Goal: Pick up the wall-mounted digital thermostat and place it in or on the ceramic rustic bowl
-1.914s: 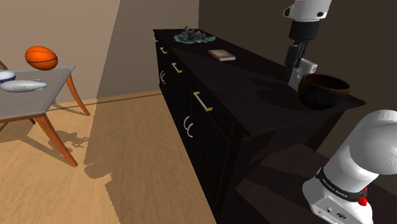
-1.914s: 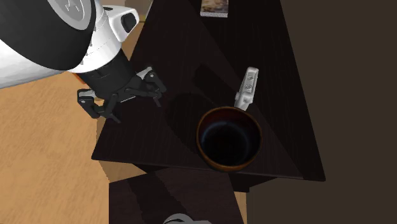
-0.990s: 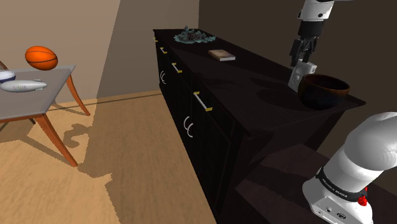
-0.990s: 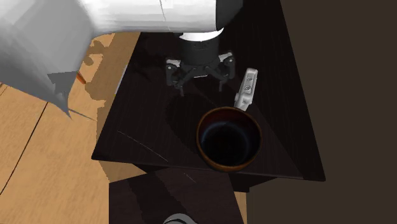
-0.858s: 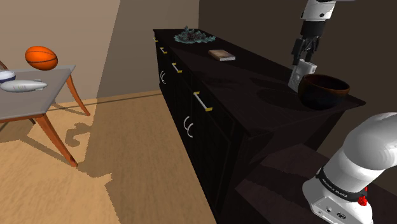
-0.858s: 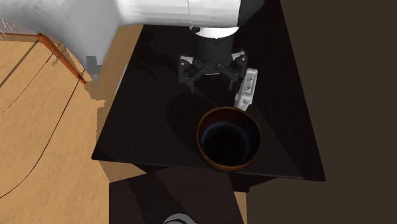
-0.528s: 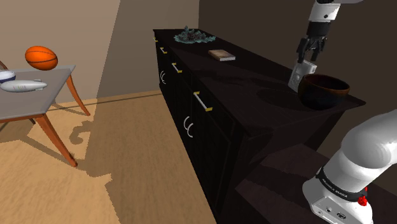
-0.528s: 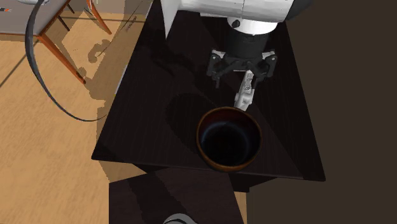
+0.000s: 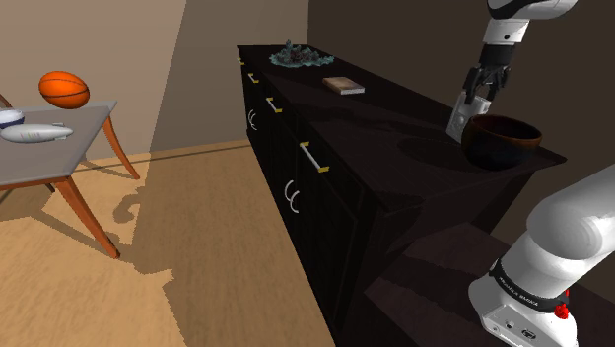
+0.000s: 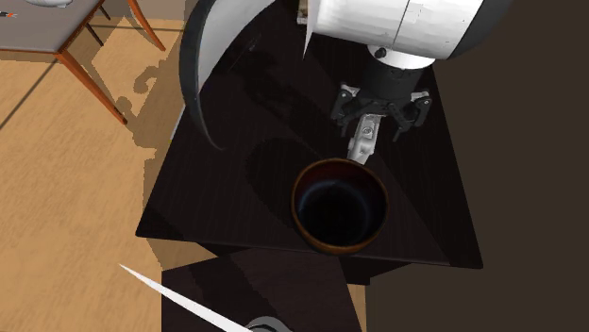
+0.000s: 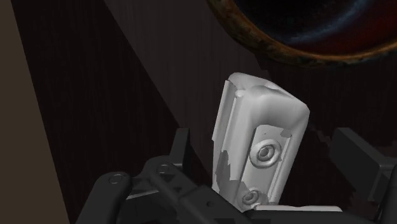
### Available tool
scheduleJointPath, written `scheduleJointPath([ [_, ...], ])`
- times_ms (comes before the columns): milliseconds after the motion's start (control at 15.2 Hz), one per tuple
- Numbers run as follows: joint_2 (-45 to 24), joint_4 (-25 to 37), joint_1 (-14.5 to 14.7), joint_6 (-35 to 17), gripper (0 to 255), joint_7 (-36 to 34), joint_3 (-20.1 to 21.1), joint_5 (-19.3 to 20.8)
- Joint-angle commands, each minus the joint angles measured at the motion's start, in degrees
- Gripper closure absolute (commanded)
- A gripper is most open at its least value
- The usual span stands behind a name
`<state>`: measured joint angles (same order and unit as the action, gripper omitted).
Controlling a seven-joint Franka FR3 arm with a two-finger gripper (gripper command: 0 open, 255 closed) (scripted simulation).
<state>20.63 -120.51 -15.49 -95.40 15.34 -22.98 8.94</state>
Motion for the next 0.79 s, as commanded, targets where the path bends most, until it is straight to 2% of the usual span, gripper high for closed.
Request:
scheduleJointPath([
  [0,0.16,-1.7,-0.16,-1.58,0,0.06,-0.24,0.19],
  [66,0.27,-2.99,-0.23,-2.77,0,0.01,-0.35,0.31],
  [594,0.27,-2.99,-0.23,-2.77,0,0.0,-0.35,0.31],
  [660,0.27,-2.99,-0.23,-2.77,255,0.0,-0.35,0.31],
  [726,0.27,-2.99,-0.23,-2.77,255,0.0,-0.35,0.31],
])
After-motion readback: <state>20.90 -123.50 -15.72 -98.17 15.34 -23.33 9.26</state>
